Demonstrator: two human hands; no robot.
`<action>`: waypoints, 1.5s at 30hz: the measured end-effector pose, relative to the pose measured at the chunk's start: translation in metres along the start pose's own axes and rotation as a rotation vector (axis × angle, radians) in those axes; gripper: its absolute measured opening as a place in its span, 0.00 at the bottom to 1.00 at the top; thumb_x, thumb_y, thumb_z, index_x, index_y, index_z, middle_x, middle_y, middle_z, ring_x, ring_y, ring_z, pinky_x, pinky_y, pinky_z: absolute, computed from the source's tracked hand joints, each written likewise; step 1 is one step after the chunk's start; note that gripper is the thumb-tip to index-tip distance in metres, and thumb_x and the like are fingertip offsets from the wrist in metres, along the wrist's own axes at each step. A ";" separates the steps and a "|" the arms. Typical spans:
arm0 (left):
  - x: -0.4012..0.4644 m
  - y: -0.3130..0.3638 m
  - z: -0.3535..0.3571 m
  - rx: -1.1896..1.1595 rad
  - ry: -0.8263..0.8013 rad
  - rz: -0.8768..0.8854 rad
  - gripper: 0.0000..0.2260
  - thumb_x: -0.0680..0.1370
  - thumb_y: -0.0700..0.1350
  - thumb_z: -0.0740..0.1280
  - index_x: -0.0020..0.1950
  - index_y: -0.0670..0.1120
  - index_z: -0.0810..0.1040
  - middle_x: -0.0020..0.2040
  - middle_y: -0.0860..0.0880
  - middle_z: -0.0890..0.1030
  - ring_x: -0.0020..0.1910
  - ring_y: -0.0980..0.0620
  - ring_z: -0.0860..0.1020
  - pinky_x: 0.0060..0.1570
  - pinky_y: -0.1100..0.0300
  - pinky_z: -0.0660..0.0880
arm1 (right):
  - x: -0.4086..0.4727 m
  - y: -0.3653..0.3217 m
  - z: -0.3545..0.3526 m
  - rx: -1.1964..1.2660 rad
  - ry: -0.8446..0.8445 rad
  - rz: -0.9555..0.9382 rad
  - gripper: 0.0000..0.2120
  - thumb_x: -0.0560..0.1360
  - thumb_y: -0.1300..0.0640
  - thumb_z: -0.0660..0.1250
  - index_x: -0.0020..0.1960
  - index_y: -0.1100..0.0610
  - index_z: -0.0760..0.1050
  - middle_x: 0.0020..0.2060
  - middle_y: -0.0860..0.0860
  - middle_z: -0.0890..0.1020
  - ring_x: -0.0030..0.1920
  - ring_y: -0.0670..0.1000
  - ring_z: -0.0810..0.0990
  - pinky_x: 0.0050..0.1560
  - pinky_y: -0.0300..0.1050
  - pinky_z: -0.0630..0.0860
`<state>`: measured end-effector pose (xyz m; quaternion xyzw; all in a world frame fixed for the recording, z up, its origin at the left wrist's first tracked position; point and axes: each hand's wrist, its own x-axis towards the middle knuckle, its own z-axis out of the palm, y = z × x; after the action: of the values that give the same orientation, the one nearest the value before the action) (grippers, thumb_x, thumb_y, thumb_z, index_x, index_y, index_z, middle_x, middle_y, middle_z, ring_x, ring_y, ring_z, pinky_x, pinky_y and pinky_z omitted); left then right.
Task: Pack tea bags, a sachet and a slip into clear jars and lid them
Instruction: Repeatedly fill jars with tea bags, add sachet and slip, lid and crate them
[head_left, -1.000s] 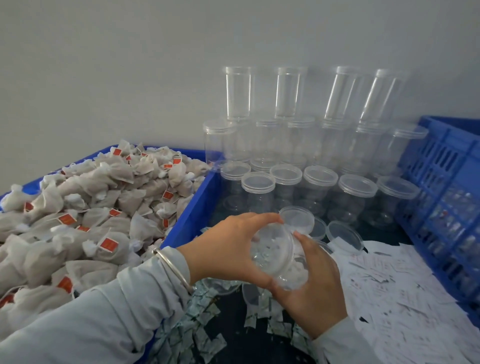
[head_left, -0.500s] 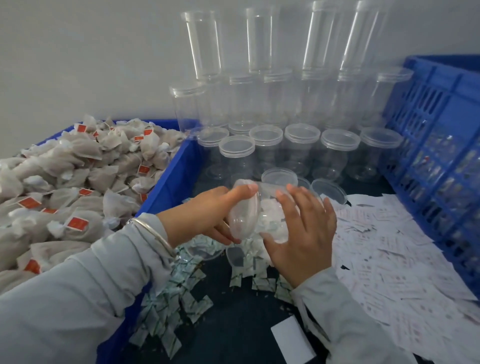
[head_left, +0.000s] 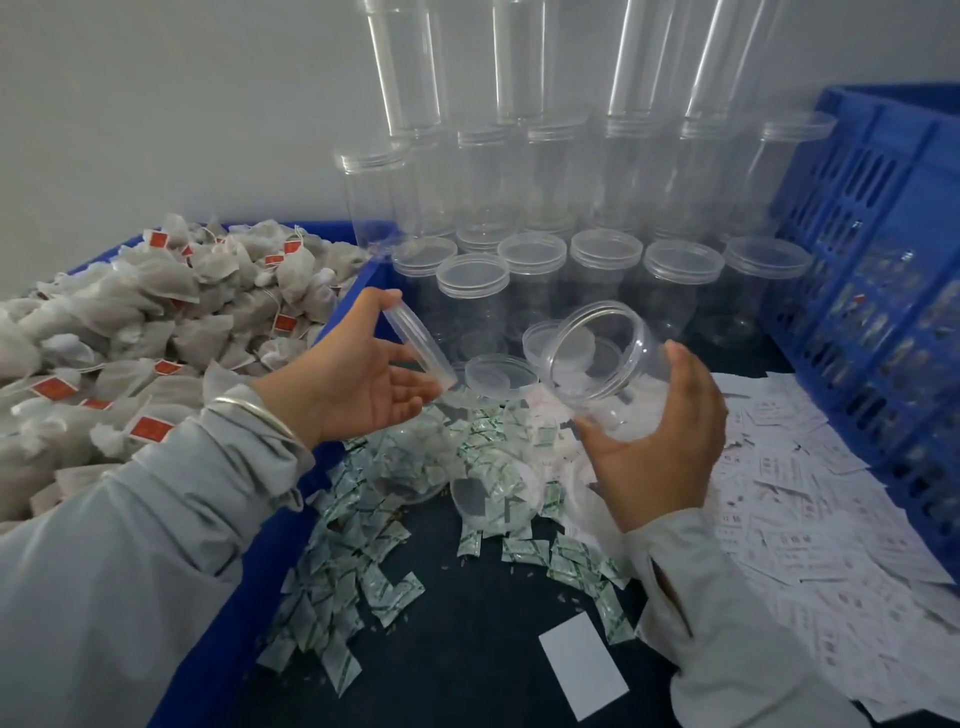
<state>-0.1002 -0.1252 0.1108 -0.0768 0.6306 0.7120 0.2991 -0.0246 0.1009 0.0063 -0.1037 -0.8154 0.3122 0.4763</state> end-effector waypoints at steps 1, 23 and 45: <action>0.000 0.000 0.001 -0.034 -0.004 0.015 0.27 0.76 0.60 0.57 0.58 0.36 0.73 0.43 0.39 0.82 0.34 0.49 0.80 0.31 0.61 0.78 | -0.002 -0.002 0.001 0.020 -0.016 -0.019 0.47 0.56 0.54 0.82 0.69 0.59 0.63 0.65 0.61 0.71 0.66 0.57 0.65 0.64 0.61 0.64; -0.011 0.048 -0.068 0.221 0.718 0.535 0.08 0.79 0.40 0.59 0.44 0.45 0.77 0.40 0.47 0.80 0.33 0.57 0.80 0.38 0.61 0.72 | -0.008 -0.018 -0.001 0.418 -0.272 0.160 0.49 0.57 0.53 0.82 0.72 0.51 0.62 0.68 0.52 0.67 0.69 0.52 0.66 0.66 0.55 0.70; 0.039 0.005 -0.121 1.613 0.502 0.101 0.15 0.78 0.39 0.62 0.64 0.44 0.76 0.61 0.43 0.79 0.58 0.45 0.77 0.60 0.53 0.73 | -0.063 -0.070 0.014 0.659 -0.714 0.242 0.51 0.52 0.39 0.79 0.71 0.49 0.63 0.65 0.42 0.72 0.67 0.45 0.70 0.65 0.55 0.71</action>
<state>-0.1667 -0.2264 0.0732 0.0327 0.9960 0.0185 0.0813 0.0053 0.0107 -0.0011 0.0716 -0.7677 0.6223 0.1351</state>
